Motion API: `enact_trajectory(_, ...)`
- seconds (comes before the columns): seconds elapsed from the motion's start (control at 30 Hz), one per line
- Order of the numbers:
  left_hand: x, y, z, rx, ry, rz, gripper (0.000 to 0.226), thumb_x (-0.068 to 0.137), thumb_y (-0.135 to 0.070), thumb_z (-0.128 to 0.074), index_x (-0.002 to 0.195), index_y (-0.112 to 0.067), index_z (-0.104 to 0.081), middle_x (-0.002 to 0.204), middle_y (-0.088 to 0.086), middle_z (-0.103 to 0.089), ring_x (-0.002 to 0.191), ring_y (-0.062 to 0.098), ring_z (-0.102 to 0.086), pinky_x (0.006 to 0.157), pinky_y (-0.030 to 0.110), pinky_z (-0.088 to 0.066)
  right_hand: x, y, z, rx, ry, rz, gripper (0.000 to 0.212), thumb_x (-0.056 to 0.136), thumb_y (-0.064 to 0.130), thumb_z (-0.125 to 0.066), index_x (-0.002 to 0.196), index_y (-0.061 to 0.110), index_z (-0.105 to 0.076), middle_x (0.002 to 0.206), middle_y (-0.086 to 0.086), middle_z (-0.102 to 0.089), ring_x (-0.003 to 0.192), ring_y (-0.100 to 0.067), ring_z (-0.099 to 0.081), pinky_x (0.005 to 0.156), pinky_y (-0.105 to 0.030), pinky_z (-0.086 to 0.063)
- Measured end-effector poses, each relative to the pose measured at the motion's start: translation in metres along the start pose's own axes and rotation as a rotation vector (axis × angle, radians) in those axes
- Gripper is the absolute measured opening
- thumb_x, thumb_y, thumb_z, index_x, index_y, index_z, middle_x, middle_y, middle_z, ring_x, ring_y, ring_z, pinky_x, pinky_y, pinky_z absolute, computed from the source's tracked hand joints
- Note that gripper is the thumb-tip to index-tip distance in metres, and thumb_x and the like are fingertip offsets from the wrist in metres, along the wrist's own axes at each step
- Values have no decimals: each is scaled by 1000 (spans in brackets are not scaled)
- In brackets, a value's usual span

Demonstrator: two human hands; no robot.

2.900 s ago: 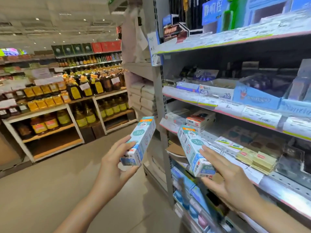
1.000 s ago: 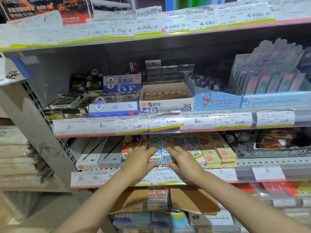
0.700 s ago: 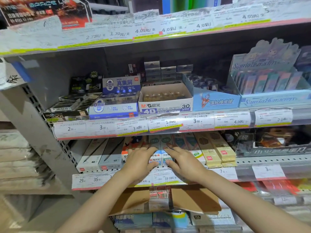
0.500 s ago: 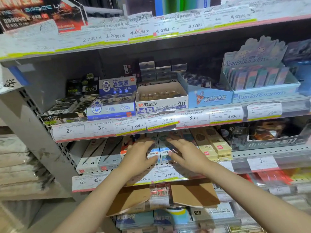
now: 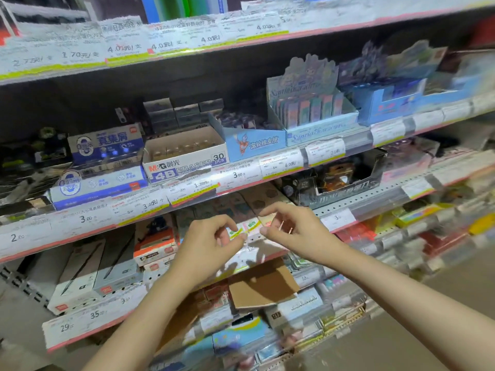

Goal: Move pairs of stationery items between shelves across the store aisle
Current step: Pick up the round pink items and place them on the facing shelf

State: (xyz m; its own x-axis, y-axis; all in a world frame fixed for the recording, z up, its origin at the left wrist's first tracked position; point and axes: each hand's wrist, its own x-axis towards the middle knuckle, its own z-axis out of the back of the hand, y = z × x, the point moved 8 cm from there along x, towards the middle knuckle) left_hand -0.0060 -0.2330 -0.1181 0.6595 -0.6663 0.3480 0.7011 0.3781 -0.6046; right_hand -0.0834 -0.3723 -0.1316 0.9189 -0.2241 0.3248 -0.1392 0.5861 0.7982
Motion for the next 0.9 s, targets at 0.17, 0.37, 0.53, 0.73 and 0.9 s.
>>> enact_trajectory(0.17,12,-43,-42,-71,73,-91,17,73,-27,-73,65,-28,-59,43,-8,-45,46,6,-40,48,16,-31,-36,-16,51,-15,-83,-75,16,81,26,-67,95,26,-60,63,4,-55,48,-5,-47,52,-23,-38)
enact_trajectory(0.37,30,-123,-108,-86,177,-239,13,69,-35,-70,66,-25,-62,46,-7,-45,46,4,-43,48,14,-30,-98,-45,136,-71,-247,-144,17,81,26,-68,96,23,-62,60,7,-56,51,-2,-48,56,-23,-39)
enact_trajectory(0.53,43,-212,-185,-147,295,-356,17,70,-39,-67,66,-23,-62,46,-8,-48,44,5,-43,48,17,-32,-168,-69,229,-140,-376,-210,18,82,28,-67,98,20,-63,58,9,-53,52,-5,-45,54,-20,-36)
enact_trajectory(0.73,55,-331,-287,-243,366,-453,31,63,-55,-58,65,-25,-61,47,-14,-49,46,4,-42,48,19,-31,-257,-103,352,-185,-487,-279,19,84,25,-65,101,17,-63,56,5,-57,48,-2,-47,53,-20,-37)
enact_trajectory(0.9,65,-419,-361,-309,410,-494,18,73,-36,-71,69,-20,-64,48,-9,-46,47,4,-44,46,12,-30,-321,-136,448,-275,-541,-331,13,84,32,-64,94,26,-63,54,7,-48,48,-5,-42,52,-24,-35)
